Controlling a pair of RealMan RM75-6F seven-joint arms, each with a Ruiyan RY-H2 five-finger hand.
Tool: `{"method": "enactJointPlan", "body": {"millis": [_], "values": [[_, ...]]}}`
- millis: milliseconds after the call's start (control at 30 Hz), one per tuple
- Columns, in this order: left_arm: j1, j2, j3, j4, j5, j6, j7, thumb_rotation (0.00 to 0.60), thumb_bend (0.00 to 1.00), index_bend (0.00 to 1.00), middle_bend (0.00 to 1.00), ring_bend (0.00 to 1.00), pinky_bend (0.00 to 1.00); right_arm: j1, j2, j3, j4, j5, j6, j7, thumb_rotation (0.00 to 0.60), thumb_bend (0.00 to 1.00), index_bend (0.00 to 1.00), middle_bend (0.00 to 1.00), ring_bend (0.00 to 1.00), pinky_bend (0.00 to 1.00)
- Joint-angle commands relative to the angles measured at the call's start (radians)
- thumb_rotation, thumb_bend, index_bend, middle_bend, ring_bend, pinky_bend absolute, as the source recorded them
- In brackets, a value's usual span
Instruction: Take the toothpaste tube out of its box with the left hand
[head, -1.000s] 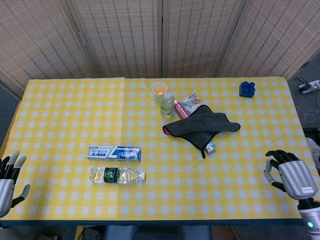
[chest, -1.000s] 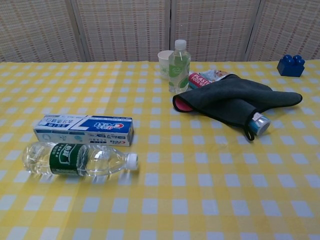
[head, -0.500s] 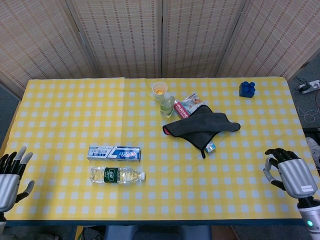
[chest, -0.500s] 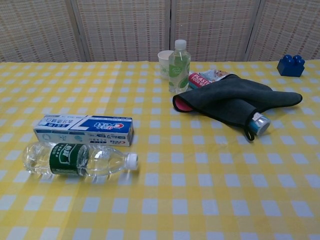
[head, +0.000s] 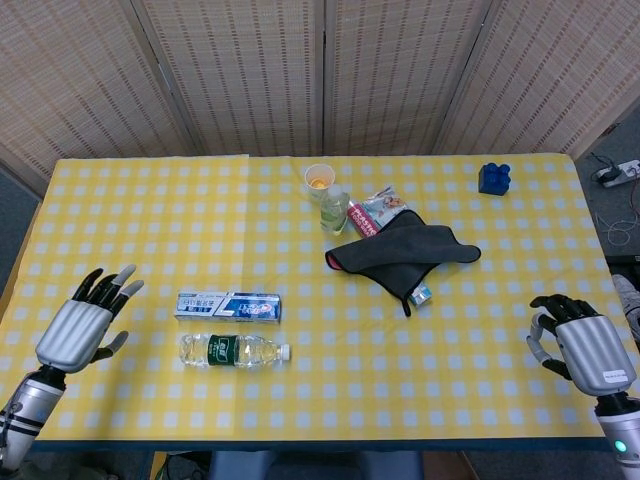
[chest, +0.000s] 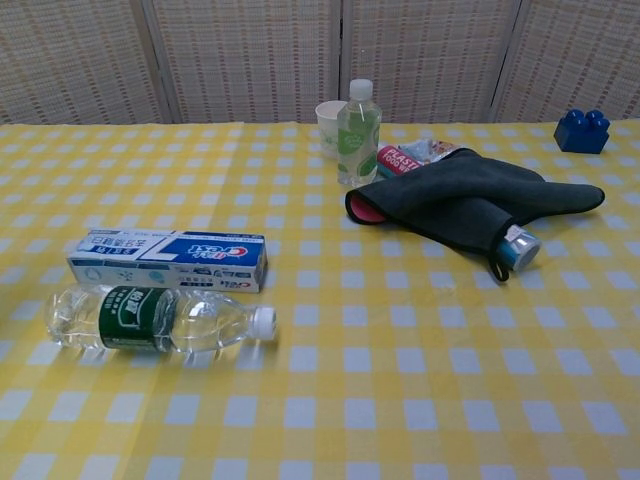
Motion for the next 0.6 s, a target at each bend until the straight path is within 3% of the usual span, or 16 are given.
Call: {"method": "enactJointPlan", "body": {"millis": [33, 333, 600], "values": [[-0.085, -0.017, -0.031, -0.033, -0.037, -0.099, 0.049, 0.600, 0.34, 0.15, 0.03, 0.11, 0.02, 0.002, 0.000, 0.001, 0.001, 0.000, -0.001, 0.001, 0.600, 0.62, 0.36, 0.35, 0.27, 0.37], [-0.272, -0.129, -0.069, -0.012, -0.228, -0.344, 0.189, 0.600, 0.33, 0.13, 0.03, 0.11, 0.02, 0.011, 0.001, 0.002, 0.006, 0.000, -0.016, 0.009, 0.600, 0.62, 0.36, 0.35, 0.27, 0.37], [-0.402, -0.239, -0.074, 0.041, -0.440, -0.422, 0.349, 0.600, 0.31, 0.13, 0.06, 0.12, 0.02, 0.016, 0.002, 0.001, 0.010, 0.001, -0.023, 0.014, 0.600, 0.62, 0.36, 0.35, 0.27, 0.37]]}}
